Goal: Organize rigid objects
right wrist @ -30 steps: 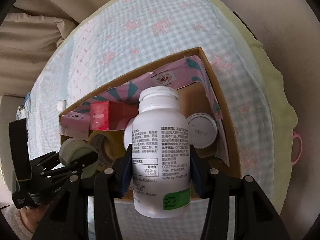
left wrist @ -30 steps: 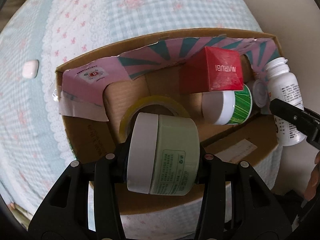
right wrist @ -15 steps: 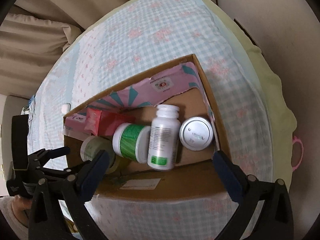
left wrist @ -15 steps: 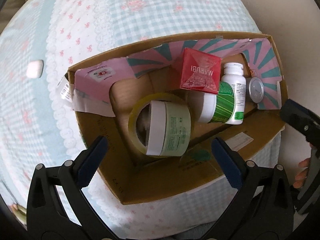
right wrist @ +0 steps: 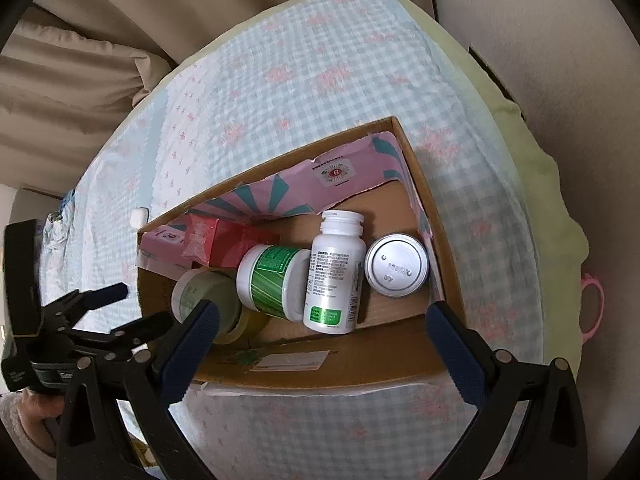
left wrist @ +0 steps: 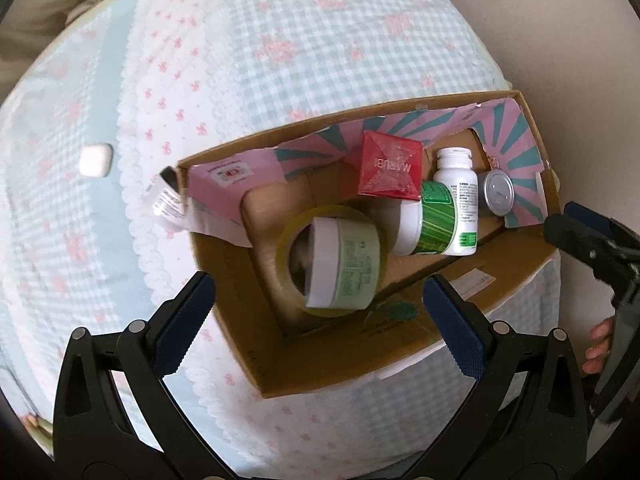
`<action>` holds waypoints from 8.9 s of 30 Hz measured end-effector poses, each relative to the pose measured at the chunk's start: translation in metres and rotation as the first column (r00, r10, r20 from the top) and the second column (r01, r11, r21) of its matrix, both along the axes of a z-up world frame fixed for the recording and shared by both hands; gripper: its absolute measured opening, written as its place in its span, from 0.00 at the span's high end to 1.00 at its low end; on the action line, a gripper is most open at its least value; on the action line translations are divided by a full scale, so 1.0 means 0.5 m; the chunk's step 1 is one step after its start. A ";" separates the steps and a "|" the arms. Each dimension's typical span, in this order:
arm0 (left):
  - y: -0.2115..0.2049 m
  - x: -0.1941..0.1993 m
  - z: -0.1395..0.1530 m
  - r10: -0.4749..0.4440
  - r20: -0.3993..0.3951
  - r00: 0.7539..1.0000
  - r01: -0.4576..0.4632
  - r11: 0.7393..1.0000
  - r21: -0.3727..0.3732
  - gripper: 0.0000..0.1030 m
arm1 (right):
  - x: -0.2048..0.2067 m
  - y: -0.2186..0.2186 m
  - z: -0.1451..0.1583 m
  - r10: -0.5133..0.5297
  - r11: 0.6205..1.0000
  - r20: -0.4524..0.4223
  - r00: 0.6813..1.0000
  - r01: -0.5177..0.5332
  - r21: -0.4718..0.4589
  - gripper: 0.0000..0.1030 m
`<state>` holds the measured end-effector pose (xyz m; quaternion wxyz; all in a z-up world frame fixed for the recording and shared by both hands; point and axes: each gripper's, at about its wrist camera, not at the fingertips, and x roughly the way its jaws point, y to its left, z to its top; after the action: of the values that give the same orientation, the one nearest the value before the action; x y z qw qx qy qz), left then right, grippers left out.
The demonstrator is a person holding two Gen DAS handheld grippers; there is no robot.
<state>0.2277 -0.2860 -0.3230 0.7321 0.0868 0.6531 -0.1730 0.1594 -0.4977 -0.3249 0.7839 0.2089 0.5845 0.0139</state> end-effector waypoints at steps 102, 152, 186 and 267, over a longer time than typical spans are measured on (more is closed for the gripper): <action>0.550 0.279 -0.153 -0.028 0.344 0.938 0.079 0.987 -0.137 0.44 | 0.167 0.604 -0.166 -0.668 0.743 0.144 0.730 0.645 0.178 0.49; 0.069 0.025 0.077 0.099 0.180 0.979 -0.069 0.983 -0.169 0.44 | -0.077 0.076 0.056 -0.198 0.976 0.027 0.980 0.195 0.094 0.49; 0.081 0.089 -0.019 0.107 0.075 0.991 -0.103 0.993 -0.057 0.00 | -0.009 0.158 -0.036 0.140 0.984 -0.034 0.990 -0.143 -0.103 0.00; 0.583 -0.366 0.683 0.330 0.633 0.701 -0.231 0.944 -0.236 0.00 | -0.280 0.527 0.620 0.193 0.915 0.472 0.860 0.015 -0.403 0.00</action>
<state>0.0447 0.0055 0.0186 0.9378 -0.0090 0.3416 -0.0617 0.0194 -0.2341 -0.0149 0.9327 0.0087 0.3603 -0.0129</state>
